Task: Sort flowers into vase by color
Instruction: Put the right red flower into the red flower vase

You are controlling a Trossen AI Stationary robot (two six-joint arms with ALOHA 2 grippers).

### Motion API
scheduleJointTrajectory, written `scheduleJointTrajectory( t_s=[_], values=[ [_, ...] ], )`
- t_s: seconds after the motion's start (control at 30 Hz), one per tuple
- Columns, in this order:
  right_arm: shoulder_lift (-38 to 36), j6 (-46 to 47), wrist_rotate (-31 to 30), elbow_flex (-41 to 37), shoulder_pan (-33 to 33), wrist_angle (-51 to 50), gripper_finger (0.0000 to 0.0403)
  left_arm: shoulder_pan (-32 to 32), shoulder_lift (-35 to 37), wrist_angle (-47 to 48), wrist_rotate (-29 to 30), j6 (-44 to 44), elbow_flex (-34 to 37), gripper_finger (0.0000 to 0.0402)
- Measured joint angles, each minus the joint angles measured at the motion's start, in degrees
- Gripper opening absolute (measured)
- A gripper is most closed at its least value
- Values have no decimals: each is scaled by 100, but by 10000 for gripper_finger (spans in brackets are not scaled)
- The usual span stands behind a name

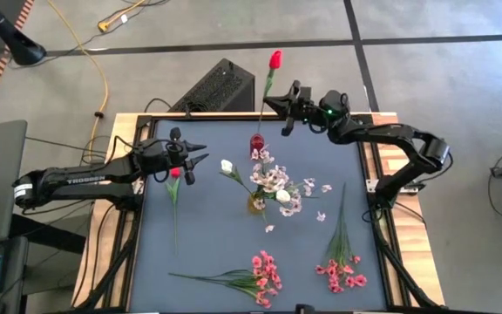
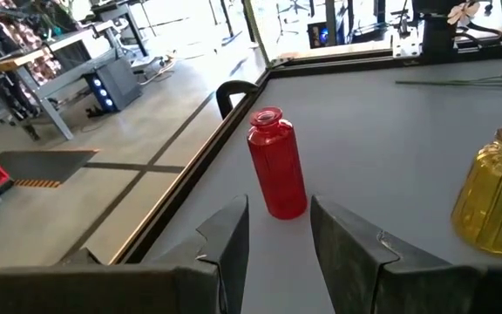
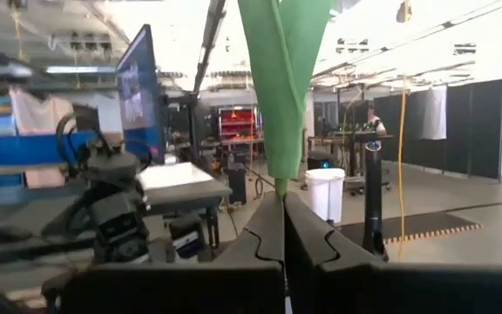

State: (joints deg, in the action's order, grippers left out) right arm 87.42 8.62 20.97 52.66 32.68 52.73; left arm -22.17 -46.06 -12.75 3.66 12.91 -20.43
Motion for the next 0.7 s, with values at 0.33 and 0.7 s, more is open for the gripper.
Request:
scheduleJointTrajectory(
  t_s=[0.33, 0.7],
  values=[
    [89, -847, -513, 9, -415, -198, 19, 0, 0, -3, -3, -14, -2, 115],
    [555, -975, -772, 9, -397, 17, 18, 4, 0, 9, -42, -111, -2, 115]
  ],
)
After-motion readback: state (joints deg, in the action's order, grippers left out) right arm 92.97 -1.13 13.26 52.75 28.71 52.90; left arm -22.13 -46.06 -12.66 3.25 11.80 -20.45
